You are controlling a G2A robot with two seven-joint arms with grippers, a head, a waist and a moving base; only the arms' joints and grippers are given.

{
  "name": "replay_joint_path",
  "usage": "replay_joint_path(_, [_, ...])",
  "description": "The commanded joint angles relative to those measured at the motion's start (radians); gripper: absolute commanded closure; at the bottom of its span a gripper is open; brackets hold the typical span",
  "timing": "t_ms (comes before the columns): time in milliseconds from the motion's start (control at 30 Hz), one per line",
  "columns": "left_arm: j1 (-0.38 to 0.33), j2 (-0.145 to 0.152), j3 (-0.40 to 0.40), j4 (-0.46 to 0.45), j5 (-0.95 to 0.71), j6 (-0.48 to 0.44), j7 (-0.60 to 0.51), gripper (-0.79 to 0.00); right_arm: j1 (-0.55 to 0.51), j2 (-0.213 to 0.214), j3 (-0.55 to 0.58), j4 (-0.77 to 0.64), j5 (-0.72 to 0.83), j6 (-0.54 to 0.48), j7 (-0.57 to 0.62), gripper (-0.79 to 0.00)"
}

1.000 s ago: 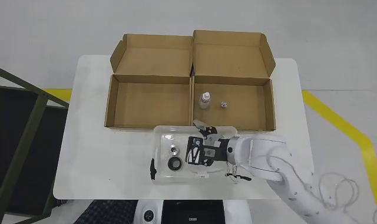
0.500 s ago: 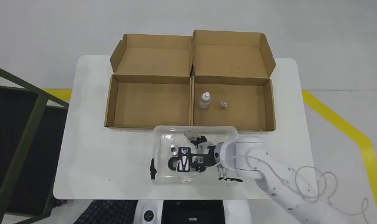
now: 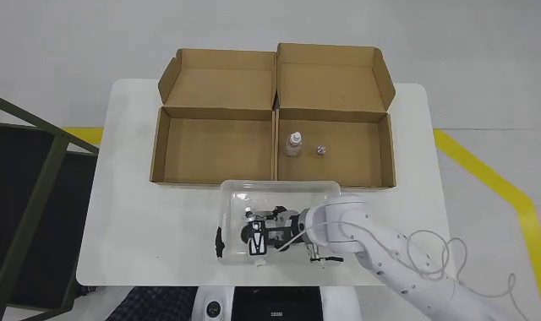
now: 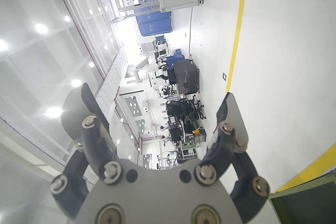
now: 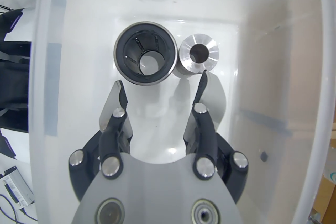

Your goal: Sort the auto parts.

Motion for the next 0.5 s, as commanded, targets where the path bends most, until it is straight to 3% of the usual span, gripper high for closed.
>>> replay_joint_path(0, [0.0,0.0,0.0,0.0,0.0,0.0,0.0,-0.785,0.007,-0.003,-0.008,0.008,0.009,-0.005,0.002,-0.456])
replay_joint_path(133, [0.0,0.0,0.0,0.0,0.0,0.0,0.0,-0.785,0.018,-0.009,-0.023,0.017,0.022,-0.016,0.007,-0.4])
replay_joint_path(300, [0.0,0.0,0.0,0.0,0.0,0.0,0.0,-0.785,0.029,-0.014,-0.034,0.026,0.034,-0.021,0.007,-0.397])
replay_joint_path(467, [0.0,0.0,0.0,0.0,0.0,0.0,0.0,-0.785,0.044,-0.021,-0.048,0.038,0.043,-0.026,-0.009,-0.499])
